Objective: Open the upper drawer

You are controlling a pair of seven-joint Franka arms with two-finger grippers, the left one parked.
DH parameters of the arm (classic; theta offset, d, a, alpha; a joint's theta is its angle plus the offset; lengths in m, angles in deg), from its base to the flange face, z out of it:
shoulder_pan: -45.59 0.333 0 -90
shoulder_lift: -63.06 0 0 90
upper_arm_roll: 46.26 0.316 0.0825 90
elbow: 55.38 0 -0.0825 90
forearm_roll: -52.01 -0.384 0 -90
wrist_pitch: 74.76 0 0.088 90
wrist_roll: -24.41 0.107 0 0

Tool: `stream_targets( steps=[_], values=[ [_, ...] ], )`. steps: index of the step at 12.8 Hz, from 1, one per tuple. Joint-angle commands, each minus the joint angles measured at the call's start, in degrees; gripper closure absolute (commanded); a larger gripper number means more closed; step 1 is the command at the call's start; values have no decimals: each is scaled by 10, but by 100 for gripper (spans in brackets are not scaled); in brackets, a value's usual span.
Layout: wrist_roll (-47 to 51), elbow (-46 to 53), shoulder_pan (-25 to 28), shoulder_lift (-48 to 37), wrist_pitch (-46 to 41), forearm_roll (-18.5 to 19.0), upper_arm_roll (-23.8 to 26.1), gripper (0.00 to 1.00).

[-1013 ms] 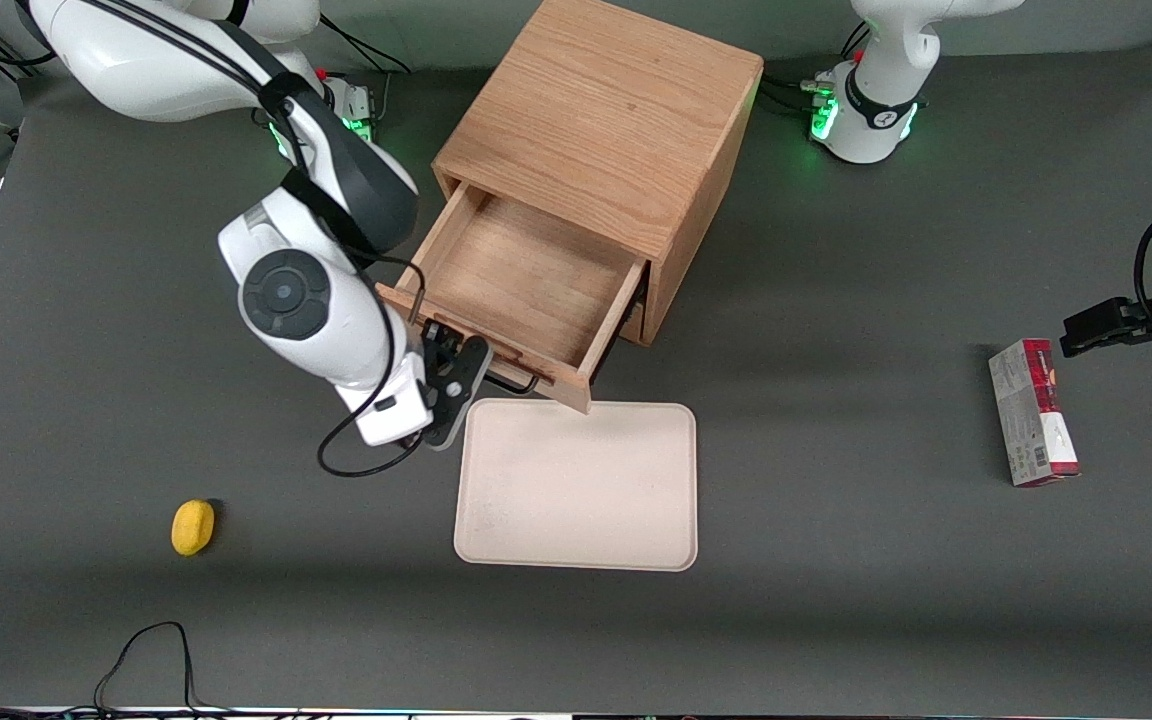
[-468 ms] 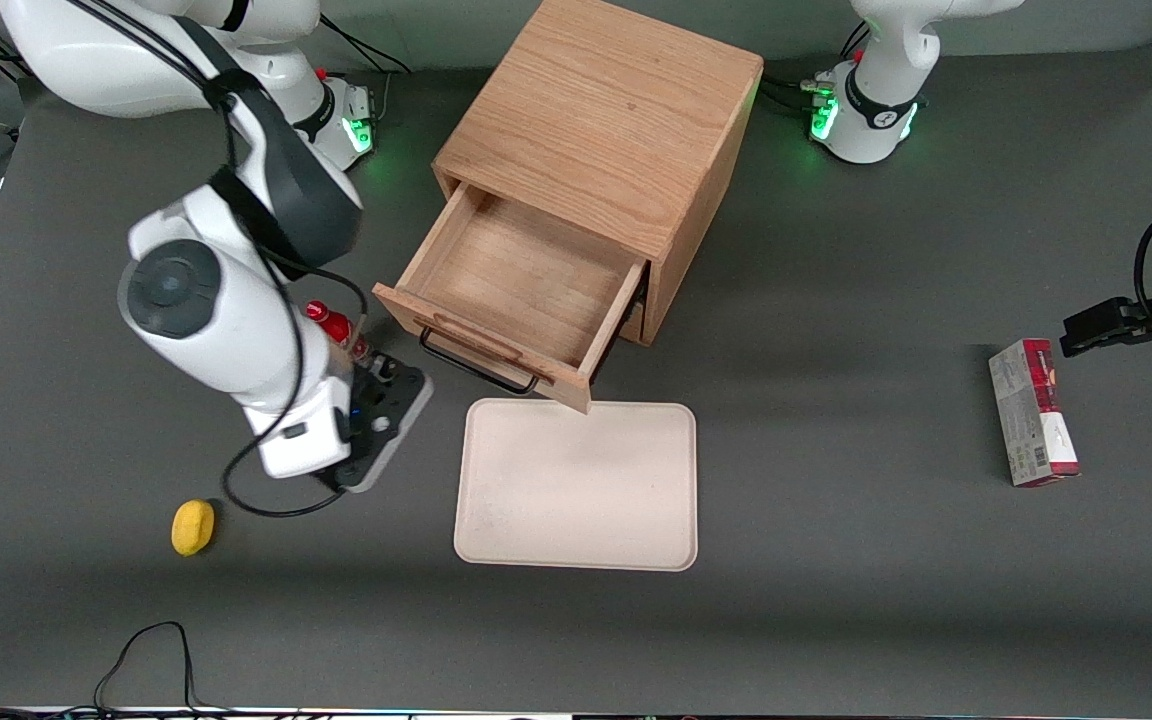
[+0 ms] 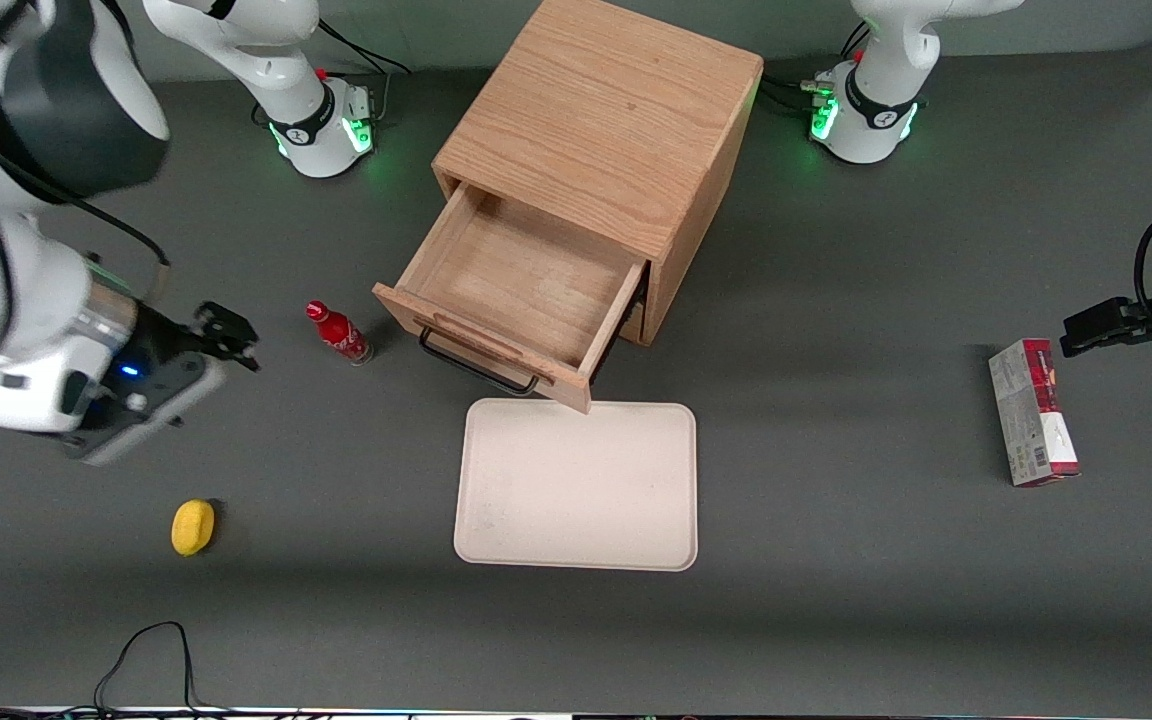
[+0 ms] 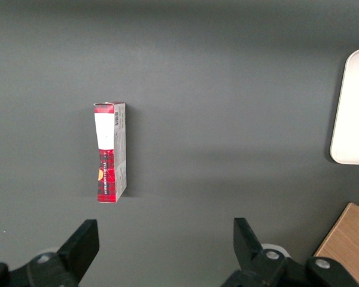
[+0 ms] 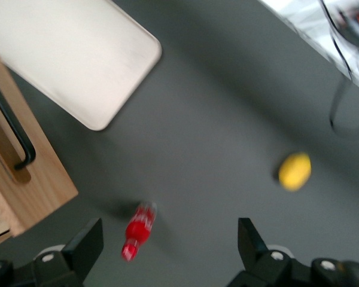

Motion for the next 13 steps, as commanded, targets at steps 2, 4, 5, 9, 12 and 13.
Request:
stream_targets(
  steps=[2,4,5,9,12,13],
  values=[
    [60,-194,5,-166,30,-89,-107,0],
    [62,-265,6,-228,35,-115,-133,0],
    [66,-280,6,-248,36,-114,-134,0],
    [100,-268,7,-246,34,-79,-129,0],
    [170,-263,7,-238,33,-84,-129,0],
    [168,-262,8,-236,33,-84,-128,0]
  ],
)
